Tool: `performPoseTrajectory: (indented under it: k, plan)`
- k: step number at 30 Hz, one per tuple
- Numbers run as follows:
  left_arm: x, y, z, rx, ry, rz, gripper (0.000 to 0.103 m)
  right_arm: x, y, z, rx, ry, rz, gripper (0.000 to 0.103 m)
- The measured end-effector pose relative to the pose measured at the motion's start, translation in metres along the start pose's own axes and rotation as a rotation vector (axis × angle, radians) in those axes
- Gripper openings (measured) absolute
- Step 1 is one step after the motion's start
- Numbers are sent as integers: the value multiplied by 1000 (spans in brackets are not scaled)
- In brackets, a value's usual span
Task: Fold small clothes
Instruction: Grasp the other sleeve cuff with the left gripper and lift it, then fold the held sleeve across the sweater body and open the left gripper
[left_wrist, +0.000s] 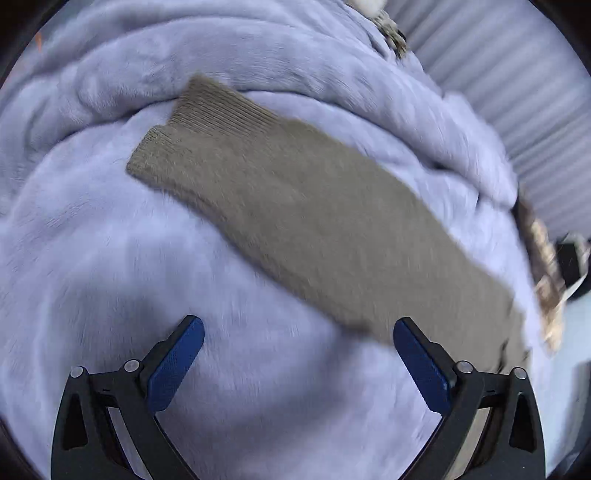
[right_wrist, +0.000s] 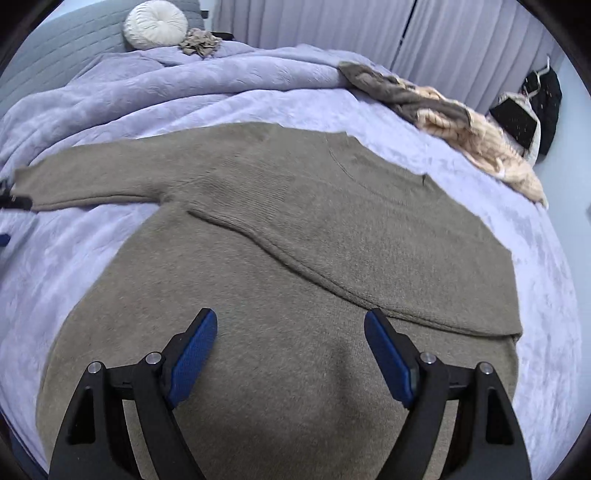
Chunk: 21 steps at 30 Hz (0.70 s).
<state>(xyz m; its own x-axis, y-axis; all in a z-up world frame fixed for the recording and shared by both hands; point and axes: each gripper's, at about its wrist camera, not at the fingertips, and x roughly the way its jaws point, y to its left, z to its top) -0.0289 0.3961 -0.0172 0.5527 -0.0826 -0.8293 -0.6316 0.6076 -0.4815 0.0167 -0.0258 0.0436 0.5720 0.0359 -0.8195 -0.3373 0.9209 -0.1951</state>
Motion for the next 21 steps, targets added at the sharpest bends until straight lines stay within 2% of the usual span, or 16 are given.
performPoseTrajectory:
  k: [3, 4, 5, 6, 7, 8, 9, 14, 21]
  plan:
    - [12, 9, 28, -58, -39, -101, 102, -4, 12, 4, -43, -5, 4, 85]
    - [16, 10, 34, -73, -51, -133, 97, -5, 17, 5, -56, -5, 5, 85]
    - [20, 11, 40, -88, -63, -141, 76, -6, 21, 5, -69, -6, 3, 85]
    - [23, 12, 46, -96, -77, -140, 61, -8, 25, 6, -82, -5, -1, 85]
    - [27, 12, 51, -94, -80, -139, 32, -9, 29, 6, -91, -4, -2, 85]
    - [29, 12, 54, -92, -73, -156, 13, -10, 31, 8, -98, -4, -1, 85]
    - [28, 13, 54, -91, -74, -178, 13, -10, 33, 11, -103, -1, -1, 85]
    - [-7, 17, 44, -56, -176, -203, 11, -1, 41, 41, -115, 2, -12, 85]
    - [-42, -2, 34, 30, -235, -134, 11, 60, 68, 125, -46, 35, -7, 85]
